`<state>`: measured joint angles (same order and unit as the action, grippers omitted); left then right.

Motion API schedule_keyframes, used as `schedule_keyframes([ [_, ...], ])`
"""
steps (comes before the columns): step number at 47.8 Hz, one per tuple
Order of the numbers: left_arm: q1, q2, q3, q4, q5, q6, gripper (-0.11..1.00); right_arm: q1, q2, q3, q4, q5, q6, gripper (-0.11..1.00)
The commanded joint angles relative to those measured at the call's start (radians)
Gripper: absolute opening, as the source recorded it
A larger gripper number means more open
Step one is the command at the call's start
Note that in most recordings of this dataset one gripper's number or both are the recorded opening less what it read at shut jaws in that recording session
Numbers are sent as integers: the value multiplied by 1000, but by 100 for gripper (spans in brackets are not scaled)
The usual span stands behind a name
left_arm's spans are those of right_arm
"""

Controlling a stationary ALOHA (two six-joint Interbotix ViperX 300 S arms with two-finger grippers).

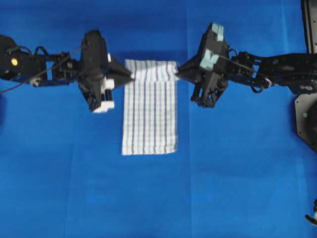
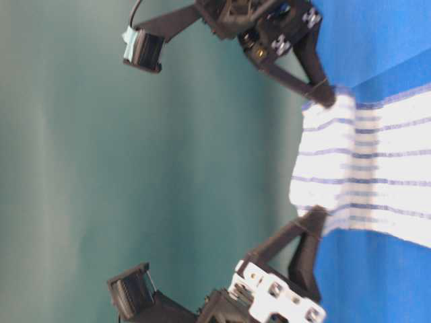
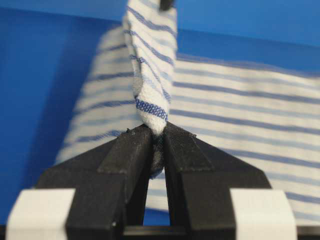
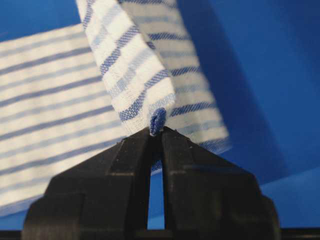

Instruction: Fold the blue towel.

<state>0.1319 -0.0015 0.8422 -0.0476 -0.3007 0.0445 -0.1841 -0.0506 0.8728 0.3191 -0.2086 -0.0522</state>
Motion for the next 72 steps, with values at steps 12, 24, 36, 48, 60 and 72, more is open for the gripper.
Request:
schedule_keyframes([
  [12,-166,-17,-5,-3,-5,-77,5,143,-21,-2,72,-6,0,6],
  [24,-258,-6,-5,-5,-6,-87,5,227,-14,-5,117,-6,0,6],
  [36,-281,20,-14,-5,-11,-87,5,258,-9,-8,127,-2,-2,6],
  [48,-281,37,-12,-5,-12,-87,5,264,-2,-11,127,0,-3,6],
  [60,-281,60,-6,-6,-14,-89,5,285,54,-29,137,0,-2,18],
  [72,-298,107,-18,-9,-31,-89,23,301,77,-40,138,0,-2,50],
])
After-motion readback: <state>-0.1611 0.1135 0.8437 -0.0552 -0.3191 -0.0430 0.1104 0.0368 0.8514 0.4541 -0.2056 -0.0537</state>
